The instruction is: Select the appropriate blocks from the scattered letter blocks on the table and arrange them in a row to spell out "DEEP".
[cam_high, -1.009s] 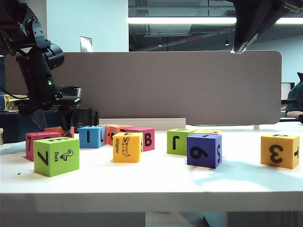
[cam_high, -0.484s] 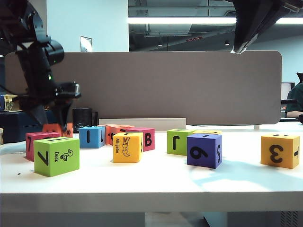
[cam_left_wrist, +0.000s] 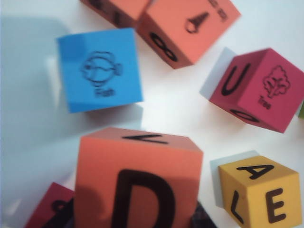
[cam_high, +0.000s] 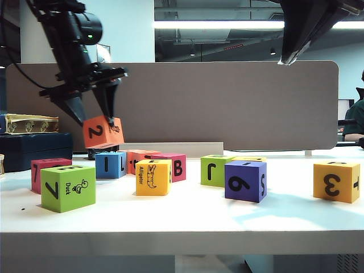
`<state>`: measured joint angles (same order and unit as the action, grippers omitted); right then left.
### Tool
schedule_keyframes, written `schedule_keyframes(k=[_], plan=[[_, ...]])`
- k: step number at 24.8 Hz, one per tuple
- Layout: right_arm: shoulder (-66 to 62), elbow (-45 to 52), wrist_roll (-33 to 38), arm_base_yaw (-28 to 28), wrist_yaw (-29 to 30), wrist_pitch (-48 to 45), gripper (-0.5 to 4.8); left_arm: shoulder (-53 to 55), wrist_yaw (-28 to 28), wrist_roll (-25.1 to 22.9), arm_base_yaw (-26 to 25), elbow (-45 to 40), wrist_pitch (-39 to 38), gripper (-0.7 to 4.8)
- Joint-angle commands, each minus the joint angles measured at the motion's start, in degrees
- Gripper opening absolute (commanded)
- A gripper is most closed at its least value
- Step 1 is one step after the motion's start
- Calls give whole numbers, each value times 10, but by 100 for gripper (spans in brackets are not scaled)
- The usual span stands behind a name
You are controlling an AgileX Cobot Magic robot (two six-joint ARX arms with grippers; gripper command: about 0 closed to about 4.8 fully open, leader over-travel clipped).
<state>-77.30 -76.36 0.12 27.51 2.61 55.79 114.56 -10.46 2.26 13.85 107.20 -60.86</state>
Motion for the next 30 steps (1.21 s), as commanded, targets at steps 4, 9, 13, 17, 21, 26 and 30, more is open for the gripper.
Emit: schedule_keyframes(k=[4, 9, 13, 17, 21, 26, 30], plan=[[1, -3, 0, 1, 1, -7, -1, -2, 30, 33, 48, -27, -20, 241], [1, -3, 0, 0, 1, -7, -1, -2, 41, 66, 50, -82, 21, 241], [1, -3, 0, 0, 1, -7, -1, -2, 40, 84, 52, -129, 51, 241], [1, -3, 0, 0, 1, -8, -1, -2, 37, 91, 58, -156, 70, 241], [1, -3, 0, 0, 1, -8, -1, -2, 21, 91, 59, -155, 66, 248], [1, -3, 0, 0, 1, -8, -1, -2, 9, 91, 59, -155, 54, 312], [1, -3, 0, 0, 0, -8, -1, -3, -2, 89, 59, -153, 44, 355]])
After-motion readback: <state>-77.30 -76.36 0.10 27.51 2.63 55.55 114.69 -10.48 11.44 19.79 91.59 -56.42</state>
